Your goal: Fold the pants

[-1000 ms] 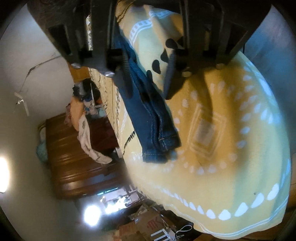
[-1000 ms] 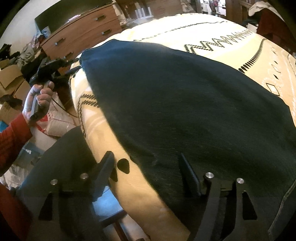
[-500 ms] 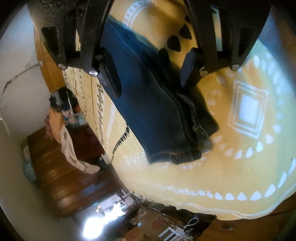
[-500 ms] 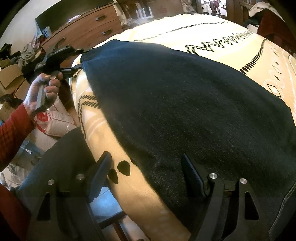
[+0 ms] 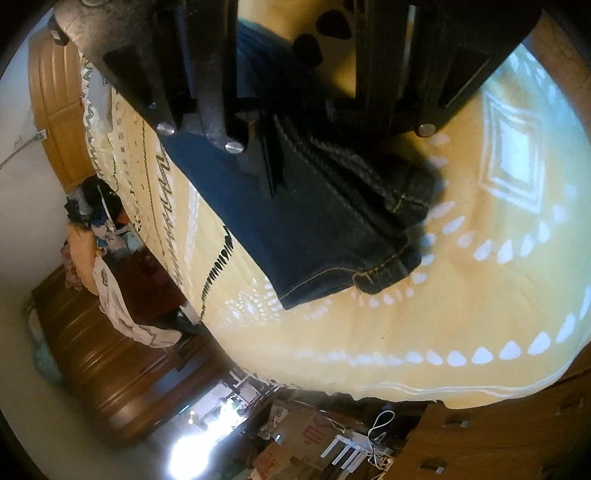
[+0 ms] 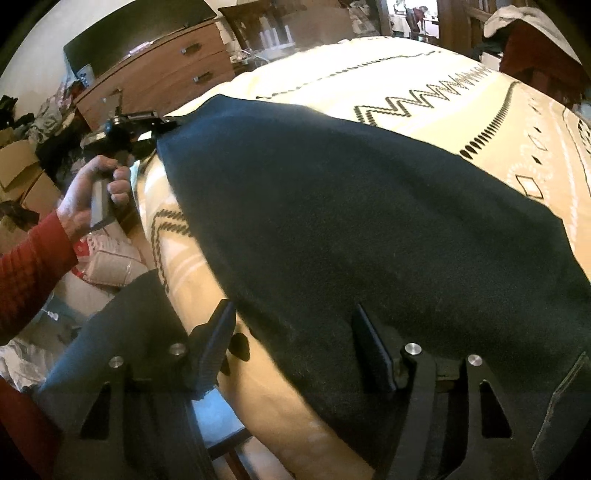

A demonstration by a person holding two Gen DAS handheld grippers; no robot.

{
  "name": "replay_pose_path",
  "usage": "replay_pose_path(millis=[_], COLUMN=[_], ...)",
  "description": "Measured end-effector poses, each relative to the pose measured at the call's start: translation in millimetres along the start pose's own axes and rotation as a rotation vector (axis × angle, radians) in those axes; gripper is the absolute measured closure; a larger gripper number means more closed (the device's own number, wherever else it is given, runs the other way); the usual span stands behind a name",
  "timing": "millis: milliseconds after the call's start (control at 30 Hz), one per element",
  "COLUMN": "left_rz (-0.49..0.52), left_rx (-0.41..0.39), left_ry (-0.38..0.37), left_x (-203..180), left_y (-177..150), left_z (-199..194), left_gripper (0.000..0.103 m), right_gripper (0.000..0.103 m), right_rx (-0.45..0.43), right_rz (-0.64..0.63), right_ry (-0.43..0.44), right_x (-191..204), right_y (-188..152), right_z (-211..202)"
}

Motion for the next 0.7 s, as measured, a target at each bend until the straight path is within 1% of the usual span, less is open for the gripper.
replay_pose_path(millis=[67,167,300,600,700], left_rz=[0.007,0.023,0.044,0.027,0.030], left_rx=[-0.003,-0.002,0.002,0.008,0.009], left_ry=[0.006,0.023,0.042,0.026,0.021], left_x=[0.3,-4.0,-10.3,-7.7,-8.1], left_y=[-0.2,-1.5,-2.4,-1.4,-2.7], left_z=[-1.3,-1.7,-0.4,-0.1,-0.5], left_gripper=[0.082,0.085,0.087,0.088,0.088], right_gripper=[0.031,0.031,0.031,0.031,0.031], right_rx=[0.011,0.030,0.033,0.040,0.014], right_rz=[-0.008,0.003,0.015,0.026,0.014], right_ry=[-0.003,-0.010,-0.026,-0.077,-0.098], right_x=[1.9,0.7,-0.1,3.8,8.4], right_y=[-0.9,-4.1,-7.1,-8.2,-3.1], right_z=[2.2,6.4,6.9,7.6,2.8])
Point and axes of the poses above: each gripper's, at about its wrist camera, not at the fingertips, and z roughly the way its jaws point, x to its left, y to its top, the point moved 3 cm from there along z, roughly the way its jaws point
